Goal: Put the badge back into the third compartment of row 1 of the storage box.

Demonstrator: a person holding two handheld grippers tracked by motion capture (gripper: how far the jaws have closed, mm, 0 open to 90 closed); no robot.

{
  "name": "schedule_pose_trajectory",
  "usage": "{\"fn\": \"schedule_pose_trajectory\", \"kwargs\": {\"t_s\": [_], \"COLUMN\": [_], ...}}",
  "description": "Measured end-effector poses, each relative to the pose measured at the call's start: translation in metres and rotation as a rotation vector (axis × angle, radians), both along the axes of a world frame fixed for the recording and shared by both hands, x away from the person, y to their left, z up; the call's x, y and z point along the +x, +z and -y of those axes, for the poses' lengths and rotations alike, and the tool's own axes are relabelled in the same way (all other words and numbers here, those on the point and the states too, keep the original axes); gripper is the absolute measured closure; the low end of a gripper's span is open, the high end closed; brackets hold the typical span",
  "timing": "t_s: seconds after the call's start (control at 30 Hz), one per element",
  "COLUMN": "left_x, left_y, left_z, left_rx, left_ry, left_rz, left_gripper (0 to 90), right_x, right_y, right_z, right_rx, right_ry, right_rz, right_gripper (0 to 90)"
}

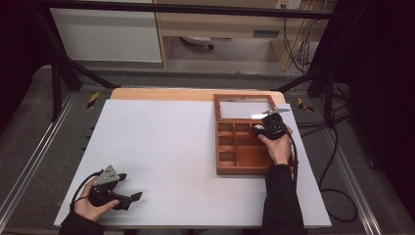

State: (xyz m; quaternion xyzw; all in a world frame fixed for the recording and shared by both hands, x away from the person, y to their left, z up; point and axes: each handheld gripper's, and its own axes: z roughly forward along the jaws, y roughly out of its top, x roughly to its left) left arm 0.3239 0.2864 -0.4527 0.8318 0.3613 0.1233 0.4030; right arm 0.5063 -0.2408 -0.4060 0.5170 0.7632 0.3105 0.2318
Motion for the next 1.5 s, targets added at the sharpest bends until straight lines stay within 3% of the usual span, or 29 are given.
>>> {"fn": "schedule_pose_trajectory", "kwargs": {"t_s": [0.33, 0.67, 0.87, 0.97, 1.1, 1.3, 1.5], "left_x": [0.0, 0.0, 0.0, 0.0, 0.0, -0.001, -0.001], "left_y": [0.0, 0.0, 0.0, 0.0, 0.0, 0.0, 0.0], "left_z": [0.0, 0.0, 0.0, 0.0, 0.001, 0.001, 0.002], "left_rx": [0.0, 0.0, 0.0, 0.0, 0.001, 0.001, 0.007], "left_ry": [0.0, 0.001, 0.001, 0.001, 0.0, -0.001, -0.005], "left_rz": [0.0, 0.0, -0.001, -0.001, -0.002, -0.002, -0.003], "left_gripper": [5.4, 5.4, 5.4, 5.4, 5.4, 5.4, 5.4], "right_x": [-0.001, -0.014, -0.029, -0.037, -0.049, -0.067, -0.086], "right_y": [0.002, 0.019, 0.03, 0.032, 0.034, 0.036, 0.036], "right_z": [-0.001, -0.002, -0.004, -0.004, -0.004, -0.005, -0.002], "right_rx": [-0.005, 0.027, 0.073, 0.071, 0.096, 0.085, 0.117], "right_ry": [-0.002, 0.023, 0.035, 0.042, 0.056, 0.094, 0.128], "right_rz": [0.013, 0.054, 0.064, 0.062, 0.081, 0.079, 0.079], "right_gripper": [44.4, 34.7, 23.2, 16.5, 13.1, 7.4, 3.3]}}
